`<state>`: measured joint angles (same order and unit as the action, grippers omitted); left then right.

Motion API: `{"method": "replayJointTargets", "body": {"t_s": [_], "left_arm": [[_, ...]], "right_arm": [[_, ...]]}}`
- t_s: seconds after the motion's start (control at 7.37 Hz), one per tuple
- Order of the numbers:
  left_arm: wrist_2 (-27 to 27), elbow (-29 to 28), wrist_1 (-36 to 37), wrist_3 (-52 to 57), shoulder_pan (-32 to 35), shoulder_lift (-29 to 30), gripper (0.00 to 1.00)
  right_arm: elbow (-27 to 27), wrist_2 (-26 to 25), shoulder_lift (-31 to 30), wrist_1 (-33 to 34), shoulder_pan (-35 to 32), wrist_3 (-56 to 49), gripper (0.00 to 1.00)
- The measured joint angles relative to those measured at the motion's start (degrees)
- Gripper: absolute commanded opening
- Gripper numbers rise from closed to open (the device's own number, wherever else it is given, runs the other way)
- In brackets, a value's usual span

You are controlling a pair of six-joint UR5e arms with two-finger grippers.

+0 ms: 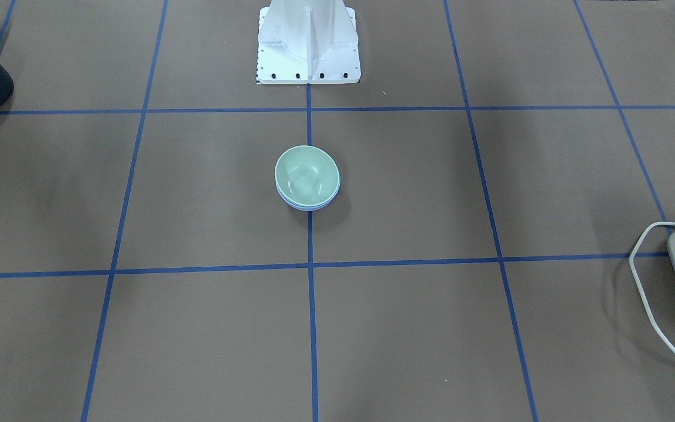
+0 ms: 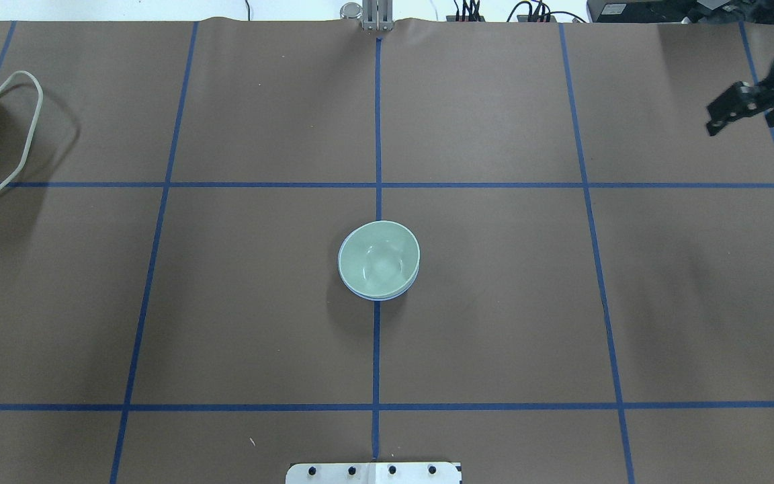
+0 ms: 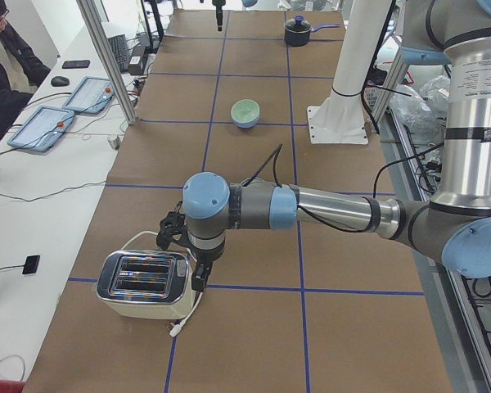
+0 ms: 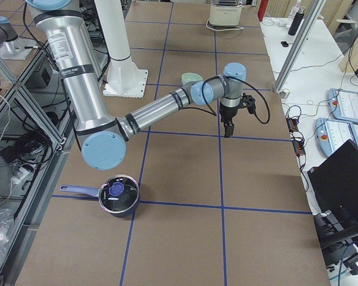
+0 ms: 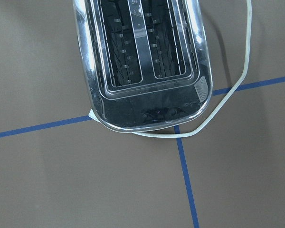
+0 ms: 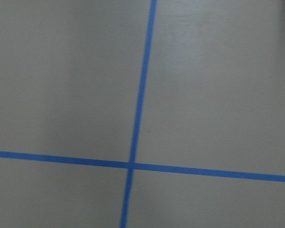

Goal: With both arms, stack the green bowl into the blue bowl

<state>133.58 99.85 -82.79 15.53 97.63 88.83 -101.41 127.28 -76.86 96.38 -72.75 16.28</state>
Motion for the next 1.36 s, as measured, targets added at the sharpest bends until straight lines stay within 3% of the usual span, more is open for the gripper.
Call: {"method": "replayJointTargets", "body": {"t_s": [0.27,0.54,0.81,1.36], "left_arm": [[0.0,0.0,-0.4,0.2,0.0,-0.5,0.98],[-0.1,-1.2,-3.4,0.1,0.1,-2.2,0.98],[-0.2,-2.0,-7.9,0.0,0.1,-5.2,0.98],[-0.8,-1.1,-8.7,0.2,0.0,-7.3,0.98]], "right_arm": [[0.1,-0.1,-7.2,0.1,-7.7,-13.4,1.0],[-0.2,-0.2,-13.1,-0.2,-12.9,-20.4,1.0],[-0.5,-0.6,-16.6,-0.6,-15.2,-21.7,1.0],[-0.1,-0.5,-17.5,-0.7,-15.5,-21.6,1.0]]}}
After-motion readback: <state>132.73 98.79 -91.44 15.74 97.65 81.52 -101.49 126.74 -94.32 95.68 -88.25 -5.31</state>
